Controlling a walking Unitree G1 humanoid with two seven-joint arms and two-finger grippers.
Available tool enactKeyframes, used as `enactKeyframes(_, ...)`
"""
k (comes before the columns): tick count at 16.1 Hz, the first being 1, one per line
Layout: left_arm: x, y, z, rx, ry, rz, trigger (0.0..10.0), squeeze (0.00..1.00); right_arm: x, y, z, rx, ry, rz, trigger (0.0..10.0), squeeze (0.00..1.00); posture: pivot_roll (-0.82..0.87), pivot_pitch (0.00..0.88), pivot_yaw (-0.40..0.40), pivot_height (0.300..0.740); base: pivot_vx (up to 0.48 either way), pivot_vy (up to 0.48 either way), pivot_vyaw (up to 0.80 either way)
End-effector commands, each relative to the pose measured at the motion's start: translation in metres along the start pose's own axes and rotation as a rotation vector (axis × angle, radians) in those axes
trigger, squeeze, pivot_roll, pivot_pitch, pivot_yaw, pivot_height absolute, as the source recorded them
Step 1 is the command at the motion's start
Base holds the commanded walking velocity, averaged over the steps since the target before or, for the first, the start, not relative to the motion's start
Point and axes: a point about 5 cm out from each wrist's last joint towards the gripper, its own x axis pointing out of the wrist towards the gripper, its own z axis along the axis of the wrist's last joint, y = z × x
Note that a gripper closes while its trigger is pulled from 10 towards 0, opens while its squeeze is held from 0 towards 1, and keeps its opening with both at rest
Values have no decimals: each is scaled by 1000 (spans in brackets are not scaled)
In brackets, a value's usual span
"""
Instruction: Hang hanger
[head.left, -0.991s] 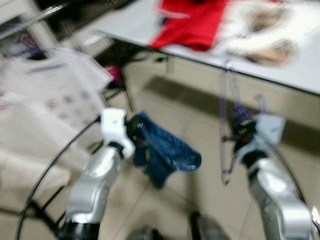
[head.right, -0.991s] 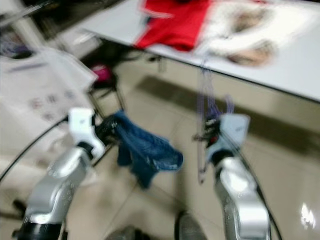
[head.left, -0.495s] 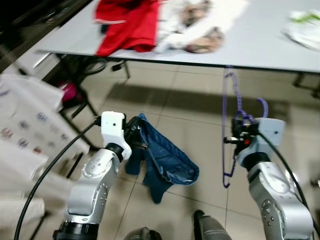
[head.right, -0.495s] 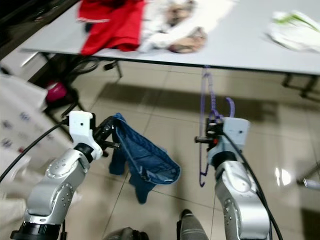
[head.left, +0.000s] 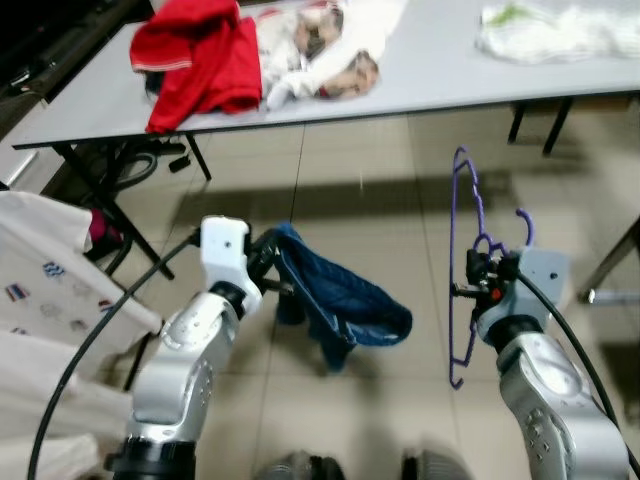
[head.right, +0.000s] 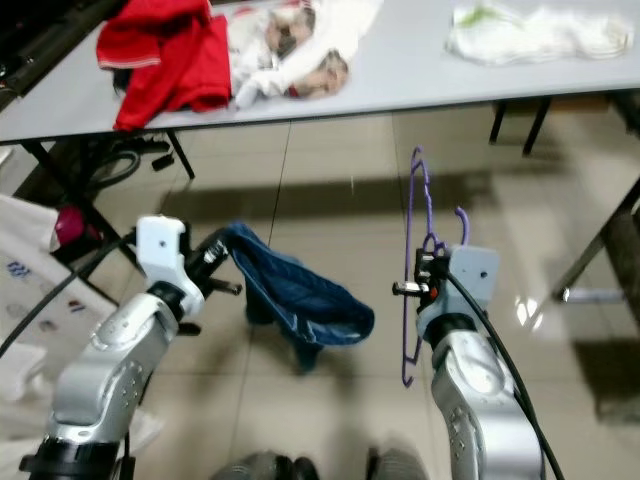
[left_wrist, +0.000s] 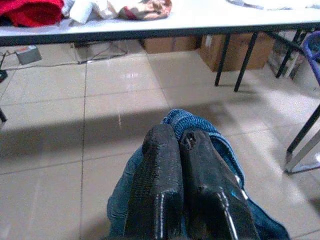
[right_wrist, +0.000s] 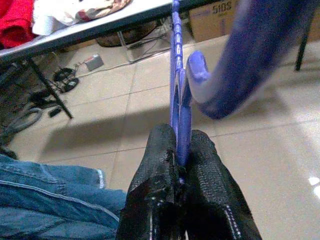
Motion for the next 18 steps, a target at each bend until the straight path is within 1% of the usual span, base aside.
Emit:
enactKeyframes(1, -2, -3, 3, -1, -21, -14, 10000, 0, -1, -4, -5, 16, 19, -26, 10000, 0, -144, 116, 205, 740, 0, 0, -650)
enactKeyframes(3, 0, 0, 7, 8, -37, -10, 10000, 0, 3, -1, -2, 14, 11, -15, 10000, 0, -134, 114, 200, 740, 0, 0, -500)
enactKeyframes(5, 1, 4, 15, 23, -65, -4, 10000, 0, 4, 1, -1, 10, 13, -5, 10000, 0, -134, 126, 189, 740, 0, 0, 0)
enactKeyframes(9, 1, 4, 15, 23, -65, -4, 10000, 0, 4, 1, -1, 10, 13, -5, 10000, 0, -134, 126, 189, 740, 0, 0, 0)
enactKeyframes(10, 0, 4, 15, 8, -75, 1, 10000, 0, 6, 5, 1, -5, -3, 35, 10000, 0, -133, 103, 203, 740, 334, 0, 0)
enactKeyframes(12, 1, 3, 15, -1, -82, -2, 10000, 0, 9, 8, 4, -24, -22, 59, 10000, 0, -138, 111, 190, 740, 343, 0, 0)
enactKeyframes(13, 0, 6, 15, -2, -83, 12, 10000, 0, 7, 10, 6, -45, -27, 86, 10000, 0, -143, 110, 189, 740, 371, 0, 0)
enactKeyframes(16, 0, 6, 14, -3, -81, 11, 10000, 0, 7, 7, 10, -59, -54, 70, 10000, 0, -144, 107, 187, 740, 374, 0, 0)
enactKeyframes(18, -1, 5, 14, -6, -83, 10, 10000, 0, 9, 8, 13, -69, -67, 69, 10000, 0, -146, 111, 182, 740, 388, 0, 0)
